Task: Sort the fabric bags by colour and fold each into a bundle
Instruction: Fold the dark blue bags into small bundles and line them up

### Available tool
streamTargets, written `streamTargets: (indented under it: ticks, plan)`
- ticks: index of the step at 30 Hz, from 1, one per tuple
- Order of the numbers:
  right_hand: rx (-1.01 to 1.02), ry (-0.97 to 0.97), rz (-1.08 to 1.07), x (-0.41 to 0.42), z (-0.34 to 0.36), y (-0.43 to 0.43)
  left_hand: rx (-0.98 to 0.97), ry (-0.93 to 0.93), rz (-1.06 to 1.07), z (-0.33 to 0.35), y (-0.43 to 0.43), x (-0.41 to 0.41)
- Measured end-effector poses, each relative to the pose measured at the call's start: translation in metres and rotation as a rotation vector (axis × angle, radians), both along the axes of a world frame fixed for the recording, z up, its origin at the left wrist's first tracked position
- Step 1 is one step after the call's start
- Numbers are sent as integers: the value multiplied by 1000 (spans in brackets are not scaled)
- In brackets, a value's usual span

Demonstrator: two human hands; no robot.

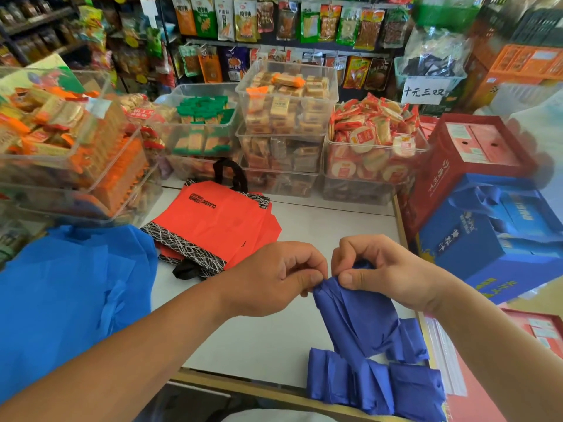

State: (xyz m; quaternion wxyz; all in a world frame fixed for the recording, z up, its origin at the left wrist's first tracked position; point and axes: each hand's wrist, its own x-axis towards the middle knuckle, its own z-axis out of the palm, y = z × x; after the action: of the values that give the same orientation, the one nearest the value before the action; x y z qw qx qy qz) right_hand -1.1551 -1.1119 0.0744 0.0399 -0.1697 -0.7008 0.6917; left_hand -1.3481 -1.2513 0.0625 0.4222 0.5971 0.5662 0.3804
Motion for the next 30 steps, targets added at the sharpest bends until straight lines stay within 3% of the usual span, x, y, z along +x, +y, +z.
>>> streamTargets:
  ticks: [6,10,17,22,30]
  plan:
    - [-51,34,-34,-5,-7,-8,-6,-1,7,-2,3,0]
    - [-228,110,-97,-9,-11,-13,35,-94,71,1,9,-2]
    - [-67,34,-357,-12,-13,-6,-22,-395,417,-4,9,-4]
    - [10,-1,-414,-14,-12,-15,-47,-258,368,-17,0,9]
    - [-21,-15,-528,-10,-27,-19,-36,-227,409,-40,9,26]
